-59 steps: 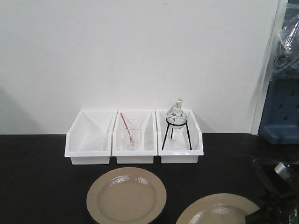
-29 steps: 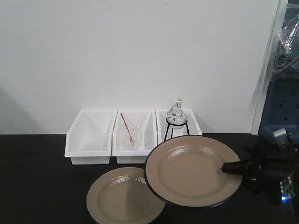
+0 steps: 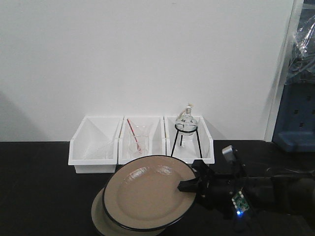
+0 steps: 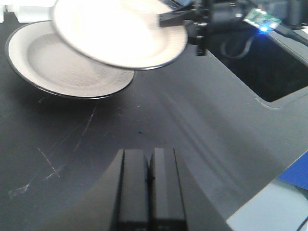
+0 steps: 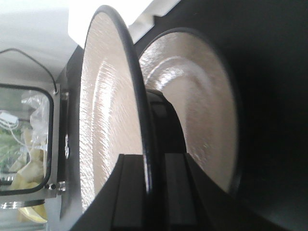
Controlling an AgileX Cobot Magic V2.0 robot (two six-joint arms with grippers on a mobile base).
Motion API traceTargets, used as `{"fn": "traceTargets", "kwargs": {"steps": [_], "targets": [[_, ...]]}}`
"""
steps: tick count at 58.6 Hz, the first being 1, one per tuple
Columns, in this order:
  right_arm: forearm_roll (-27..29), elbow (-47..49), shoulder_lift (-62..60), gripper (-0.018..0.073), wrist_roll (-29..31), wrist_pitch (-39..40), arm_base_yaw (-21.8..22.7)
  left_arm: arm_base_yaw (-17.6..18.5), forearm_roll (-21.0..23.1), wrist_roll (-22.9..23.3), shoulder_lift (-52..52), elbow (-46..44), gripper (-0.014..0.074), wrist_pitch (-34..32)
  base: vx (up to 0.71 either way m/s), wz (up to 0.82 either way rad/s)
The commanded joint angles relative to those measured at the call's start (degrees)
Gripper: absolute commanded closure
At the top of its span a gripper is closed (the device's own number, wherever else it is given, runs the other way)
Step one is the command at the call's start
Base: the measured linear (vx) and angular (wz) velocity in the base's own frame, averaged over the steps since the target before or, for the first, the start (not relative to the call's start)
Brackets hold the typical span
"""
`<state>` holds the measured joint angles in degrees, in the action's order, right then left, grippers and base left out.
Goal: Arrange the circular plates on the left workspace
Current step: 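Lift the plate with the right gripper and lower it onto the first plate, then open the right gripper and withdraw it from the stacked plates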
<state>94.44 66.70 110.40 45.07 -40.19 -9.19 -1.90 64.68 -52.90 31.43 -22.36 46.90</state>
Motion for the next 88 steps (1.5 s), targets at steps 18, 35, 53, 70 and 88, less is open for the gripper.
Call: {"fn": "traceTargets", "kwargs": {"steps": [18, 35, 53, 70, 88], "targets": [[8.3, 9.9, 4.7, 0.0560, -1.9, -2.1, -3.8, 0.2, 3.7, 0.2, 0.2, -1.3, 0.0597, -1.1, 0.00, 0.00], [8.3, 10.1, 5.8, 0.0467, 0.5, -1.8, -3.9, 0.2, 3.7, 0.2, 0.2, -1.3, 0.0597, -0.8, 0.00, 0.00], [4.7, 10.1, 5.8, 0.0151, 5.2, -1.8, -3.9, 0.2, 3.7, 0.2, 0.2, -1.3, 0.0597, -0.8, 0.00, 0.00], [-5.6, 10.1, 4.5, 0.0090, 22.4, 2.1, -3.7, 0.2, 3.7, 0.7, 0.2, -1.3, 0.0597, -0.4, 0.00, 0.00], [-22.0, 10.1, -3.0, 0.0134, 24.7, 15.2, -3.7, 0.2, 3.7, 0.7, 0.2, -1.3, 0.0597, -0.2, 0.00, 0.00]]}}
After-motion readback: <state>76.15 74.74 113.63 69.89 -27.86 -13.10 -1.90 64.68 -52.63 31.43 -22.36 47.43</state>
